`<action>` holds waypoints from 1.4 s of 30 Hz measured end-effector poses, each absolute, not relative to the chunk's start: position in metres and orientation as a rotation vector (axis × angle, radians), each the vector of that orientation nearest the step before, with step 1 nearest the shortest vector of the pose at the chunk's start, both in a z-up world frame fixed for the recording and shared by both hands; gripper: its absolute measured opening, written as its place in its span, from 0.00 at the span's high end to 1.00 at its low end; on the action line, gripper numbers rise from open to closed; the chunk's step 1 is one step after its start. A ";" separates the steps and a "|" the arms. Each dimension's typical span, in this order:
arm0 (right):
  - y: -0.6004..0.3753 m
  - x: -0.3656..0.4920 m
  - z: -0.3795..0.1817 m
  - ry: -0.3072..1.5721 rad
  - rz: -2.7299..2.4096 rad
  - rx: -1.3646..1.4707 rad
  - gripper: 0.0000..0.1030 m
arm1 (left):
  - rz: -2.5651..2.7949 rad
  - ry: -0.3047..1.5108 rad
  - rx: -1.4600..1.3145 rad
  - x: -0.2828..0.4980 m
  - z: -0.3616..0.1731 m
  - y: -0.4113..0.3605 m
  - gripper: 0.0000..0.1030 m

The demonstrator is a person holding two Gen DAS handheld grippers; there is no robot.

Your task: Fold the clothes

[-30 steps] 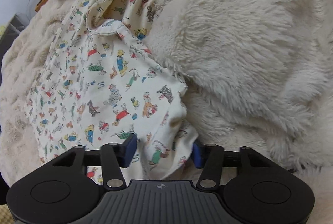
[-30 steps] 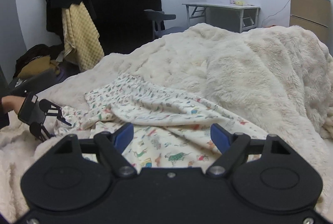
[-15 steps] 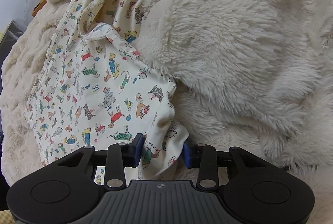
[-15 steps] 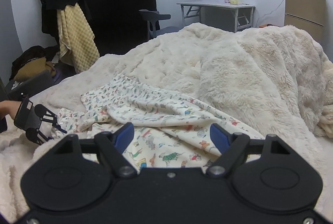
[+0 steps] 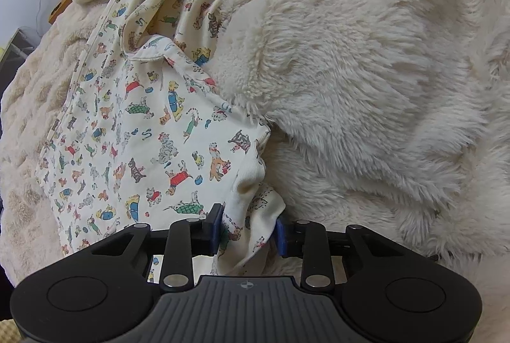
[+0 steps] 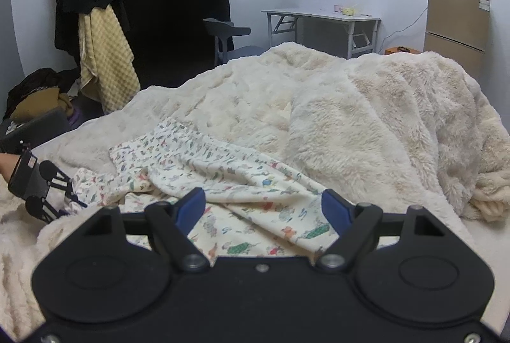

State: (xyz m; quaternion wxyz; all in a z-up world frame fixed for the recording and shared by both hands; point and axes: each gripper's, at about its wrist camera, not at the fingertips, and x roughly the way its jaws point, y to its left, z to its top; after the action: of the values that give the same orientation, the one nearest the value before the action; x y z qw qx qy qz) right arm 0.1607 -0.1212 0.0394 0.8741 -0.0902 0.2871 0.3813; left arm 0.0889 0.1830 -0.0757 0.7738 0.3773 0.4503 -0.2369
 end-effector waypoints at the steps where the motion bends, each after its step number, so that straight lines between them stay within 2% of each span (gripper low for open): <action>1: -0.122 0.160 0.040 0.596 0.796 -0.192 0.24 | -0.511 0.972 0.813 0.089 -0.074 0.183 0.75; 4: -0.123 0.161 0.042 0.589 0.790 -0.204 0.24 | -0.499 0.944 0.778 0.091 -0.064 0.191 0.80; 6: -0.124 0.164 0.044 0.585 0.781 -0.205 0.24 | -0.459 0.908 0.740 0.096 -0.052 0.203 0.91; 15: -0.113 0.176 0.047 0.579 0.790 -0.221 0.24 | -0.088 0.667 0.416 0.179 0.032 0.324 0.95; 21: -0.085 0.193 0.045 0.584 0.815 -0.277 0.24 | 0.003 0.663 0.307 0.282 0.046 0.365 0.95; 22: -0.078 0.197 0.044 0.586 0.821 -0.286 0.24 | 0.039 0.715 0.274 0.311 0.035 0.373 0.94; 24: -0.053 0.209 0.038 0.608 0.857 -0.308 0.24 | 0.094 0.796 0.240 0.343 0.014 0.383 0.79; 25: -0.041 0.213 0.034 0.621 0.878 -0.326 0.24 | 0.127 0.846 0.228 0.357 -0.001 0.389 0.76; 28: -0.003 0.222 0.018 0.667 0.962 -0.393 0.23 | 0.158 0.950 0.165 0.376 -0.041 0.402 0.74; 33: 0.055 0.236 -0.015 0.777 1.085 -0.539 0.25 | 0.115 0.945 -0.040 0.359 -0.063 0.428 0.61; 35: 0.077 0.241 -0.030 0.840 1.127 -0.581 0.30 | 0.104 0.936 -0.099 0.351 -0.067 0.437 0.59; 36: 0.082 0.243 -0.034 0.852 1.130 -0.593 0.38 | 0.103 0.933 -0.125 0.347 -0.070 0.441 0.58; 37: 0.090 0.245 -0.040 0.874 1.131 -0.610 0.50 | 0.105 0.931 -0.152 0.343 -0.073 0.445 0.58; 38: 0.097 0.248 -0.046 0.903 1.129 -0.627 0.59 | 0.105 0.933 -0.174 0.339 -0.077 0.449 0.59; 39: 0.100 0.250 -0.051 0.923 1.130 -0.636 0.78 | 0.100 0.942 -0.183 0.336 -0.081 0.449 0.61; 40: 0.104 0.252 -0.054 0.942 1.131 -0.643 0.97 | 0.092 0.954 -0.186 0.335 -0.085 0.447 0.66; 41: 0.105 0.255 -0.056 0.951 1.134 -0.645 0.99 | 0.087 0.958 -0.183 0.333 -0.087 0.446 0.81; 42: 0.104 0.260 -0.055 0.943 1.130 -0.637 0.99 | 0.084 0.956 -0.177 0.331 -0.087 0.444 0.91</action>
State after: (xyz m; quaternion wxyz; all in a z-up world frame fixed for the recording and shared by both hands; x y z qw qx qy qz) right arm 0.2597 0.1036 -0.0554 0.6954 -0.2855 0.4226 0.5063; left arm 0.3306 0.4443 -0.0871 0.8834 -0.0849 0.4591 0.0405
